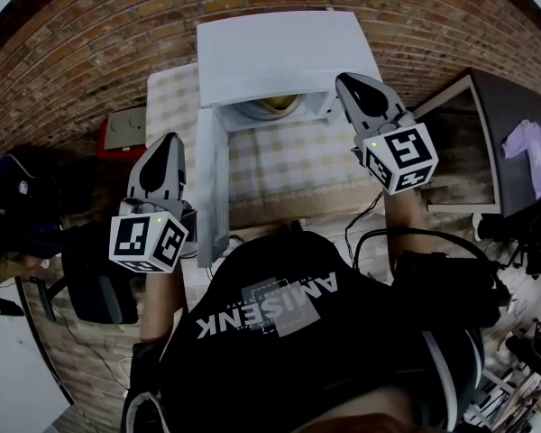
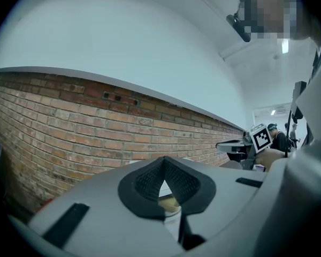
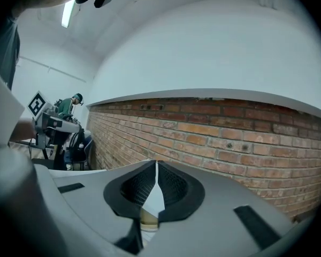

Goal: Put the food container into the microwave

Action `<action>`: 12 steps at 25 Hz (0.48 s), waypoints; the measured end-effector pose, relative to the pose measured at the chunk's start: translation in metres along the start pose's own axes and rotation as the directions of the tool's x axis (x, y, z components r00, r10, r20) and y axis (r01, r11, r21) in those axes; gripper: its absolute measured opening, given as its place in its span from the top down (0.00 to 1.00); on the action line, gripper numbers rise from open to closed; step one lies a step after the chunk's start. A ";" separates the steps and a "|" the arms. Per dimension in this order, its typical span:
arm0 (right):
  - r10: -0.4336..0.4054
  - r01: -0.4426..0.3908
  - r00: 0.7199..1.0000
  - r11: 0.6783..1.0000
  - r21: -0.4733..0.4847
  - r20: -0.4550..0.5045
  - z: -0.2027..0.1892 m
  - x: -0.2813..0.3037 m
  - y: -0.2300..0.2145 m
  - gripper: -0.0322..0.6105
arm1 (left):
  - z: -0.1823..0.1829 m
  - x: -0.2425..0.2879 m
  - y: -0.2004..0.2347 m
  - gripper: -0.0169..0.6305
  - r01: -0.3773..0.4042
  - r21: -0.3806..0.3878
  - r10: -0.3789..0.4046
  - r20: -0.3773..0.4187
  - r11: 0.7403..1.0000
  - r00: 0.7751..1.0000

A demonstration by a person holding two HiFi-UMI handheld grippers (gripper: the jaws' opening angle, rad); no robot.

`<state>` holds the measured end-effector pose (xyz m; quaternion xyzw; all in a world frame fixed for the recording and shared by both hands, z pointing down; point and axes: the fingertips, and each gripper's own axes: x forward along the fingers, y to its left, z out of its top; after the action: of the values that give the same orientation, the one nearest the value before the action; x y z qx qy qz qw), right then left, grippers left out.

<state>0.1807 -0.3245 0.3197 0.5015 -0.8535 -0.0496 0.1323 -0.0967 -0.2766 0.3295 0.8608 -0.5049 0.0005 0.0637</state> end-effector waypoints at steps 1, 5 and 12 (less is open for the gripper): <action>-0.009 0.009 1.000 1.000 0.005 0.004 0.002 -0.002 -0.004 0.87 | 0.001 0.001 0.001 0.95 -0.004 0.016 0.004 0.004 1.000 1.000; -0.023 0.023 0.999 1.000 0.011 0.022 0.013 -0.011 -0.015 0.87 | 0.009 0.001 0.007 0.95 -0.018 0.024 0.018 0.025 1.000 1.000; -0.059 0.058 0.997 0.998 0.021 0.051 0.022 -0.020 -0.024 0.89 | 0.017 0.004 0.009 0.95 -0.021 0.021 0.021 0.037 1.000 0.999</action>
<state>0.2038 -0.3196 0.2894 0.5262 -0.8420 -0.0581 0.1036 -0.1035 -0.2859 0.3137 0.8560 -0.5150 -0.0095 0.0453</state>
